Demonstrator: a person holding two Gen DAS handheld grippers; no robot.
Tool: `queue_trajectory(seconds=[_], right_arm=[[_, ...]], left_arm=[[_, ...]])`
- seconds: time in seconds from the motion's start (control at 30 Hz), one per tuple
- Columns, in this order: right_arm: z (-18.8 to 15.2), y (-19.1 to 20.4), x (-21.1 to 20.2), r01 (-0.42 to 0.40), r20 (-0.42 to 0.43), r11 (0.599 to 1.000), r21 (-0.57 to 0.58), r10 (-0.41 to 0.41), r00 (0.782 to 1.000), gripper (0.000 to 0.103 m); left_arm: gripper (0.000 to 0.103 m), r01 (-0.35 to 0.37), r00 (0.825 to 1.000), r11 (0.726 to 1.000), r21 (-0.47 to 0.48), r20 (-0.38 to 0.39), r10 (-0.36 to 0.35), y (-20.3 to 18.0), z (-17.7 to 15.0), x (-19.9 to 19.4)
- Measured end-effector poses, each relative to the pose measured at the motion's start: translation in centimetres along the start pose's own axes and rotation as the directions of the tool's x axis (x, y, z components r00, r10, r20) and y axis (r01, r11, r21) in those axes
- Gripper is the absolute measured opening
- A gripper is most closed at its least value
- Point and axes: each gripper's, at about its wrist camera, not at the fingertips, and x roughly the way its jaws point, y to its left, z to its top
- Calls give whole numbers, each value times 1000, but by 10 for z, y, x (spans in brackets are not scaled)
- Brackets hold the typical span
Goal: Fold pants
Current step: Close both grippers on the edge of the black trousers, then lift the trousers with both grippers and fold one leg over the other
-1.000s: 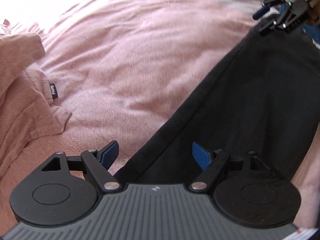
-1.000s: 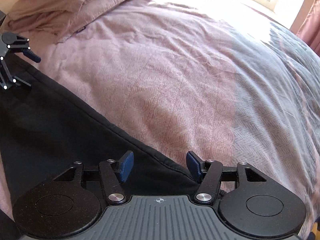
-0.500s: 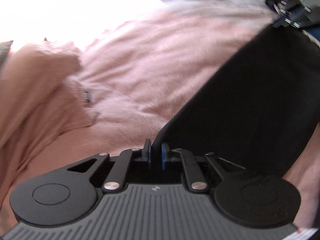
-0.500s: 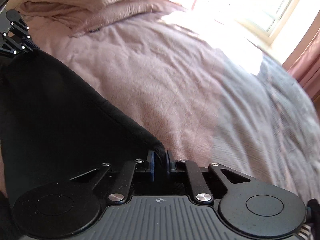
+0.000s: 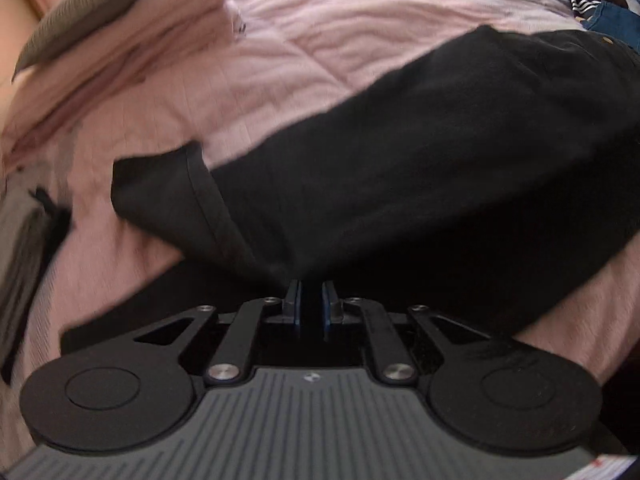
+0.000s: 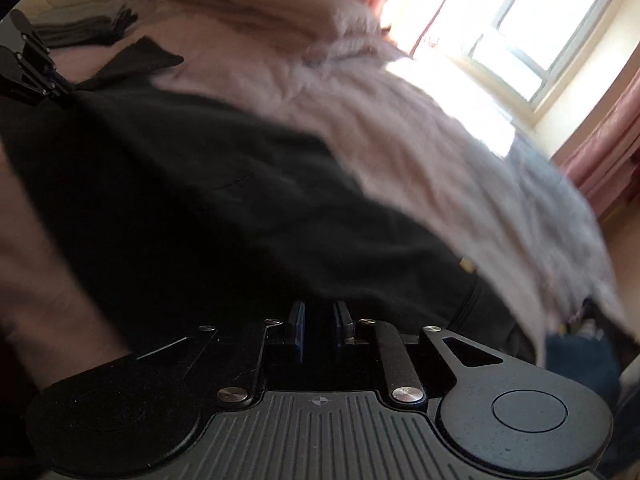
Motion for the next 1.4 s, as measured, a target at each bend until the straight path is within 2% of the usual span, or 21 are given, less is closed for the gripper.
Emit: queue_trajectory(seconds=[0.1,0.13,0.17,0.2,0.23,0.3,0.37,0.4,0.53,0.6,0.7,0.77,0.8,0.87,0.93,1.0,1.07,1.17,1.27,1.33,1.4], right_arm=[[-32,-2,8,-40,-66,988,151,51,997,10],[-40,-11,8,-44,-48,968,246,58,997,13],[-47,-23,8,-59,-19,934,354,70,997,20],[-56,-42,8,-87,22,865,494,87,996,25],[-68,-60,9,-106,63,777,620,85,994,34],[-96,-90,14,-156,152,555,817,53,987,39],[-125,-111,23,-228,237,343,911,18,971,39],[-136,-117,29,-260,270,274,926,2,963,39],[-166,-123,43,-307,320,132,943,-100,942,39],[-175,-125,45,-359,365,67,931,-146,919,39],[-176,-124,43,-376,372,16,926,-197,907,38],[-175,-131,38,-345,337,-1,939,-217,916,38],[-176,-132,32,-335,329,17,942,-236,914,39],[-170,-136,29,-291,293,51,956,-261,920,39],[-171,-144,33,-276,279,46,960,-247,928,43],[-172,-144,30,-271,271,31,962,-237,933,47],[-171,-144,34,-273,274,38,961,-231,933,50],[-171,-145,41,-273,271,27,962,-231,934,53],[-174,-149,45,-289,285,18,957,-233,930,53],[-175,-153,49,-295,292,19,955,-232,928,53],[-175,-153,50,-295,292,25,955,-234,927,53]], left_arm=[[12,20,1000,991,-131,19,-18,5,-21,0],[13,30,999,985,-171,48,-22,10,-23,-1],[14,36,997,978,-205,80,-20,15,-23,-3],[14,34,994,972,-233,109,-8,19,-24,-1],[15,26,991,967,-254,136,9,22,-24,1],[18,30,981,956,-291,194,28,29,-24,6],[22,32,969,947,-321,244,50,36,-29,9],[23,33,964,943,-332,260,58,38,-31,11],[29,68,945,923,-380,321,62,51,-43,15],[33,96,941,914,-395,335,46,61,-49,14],[33,106,944,897,-430,326,45,75,-51,8],[35,81,945,889,-450,318,75,86,-46,4],[38,78,942,889,-452,324,83,92,-41,1],[54,43,936,890,-453,330,123,101,-27,-1],[66,21,933,899,-437,331,139,106,-6,4],[70,-1,938,909,-417,315,146,105,21,16],[73,-42,949,929,-367,276,152,102,50,39],[71,-137,967,935,-327,159,197,99,87,89],[66,-201,969,925,-322,74,236,106,108,129],[64,-213,972,920,-328,28,235,114,115,148],[46,-219,973,914,-340,-9,230,124,113,161]])
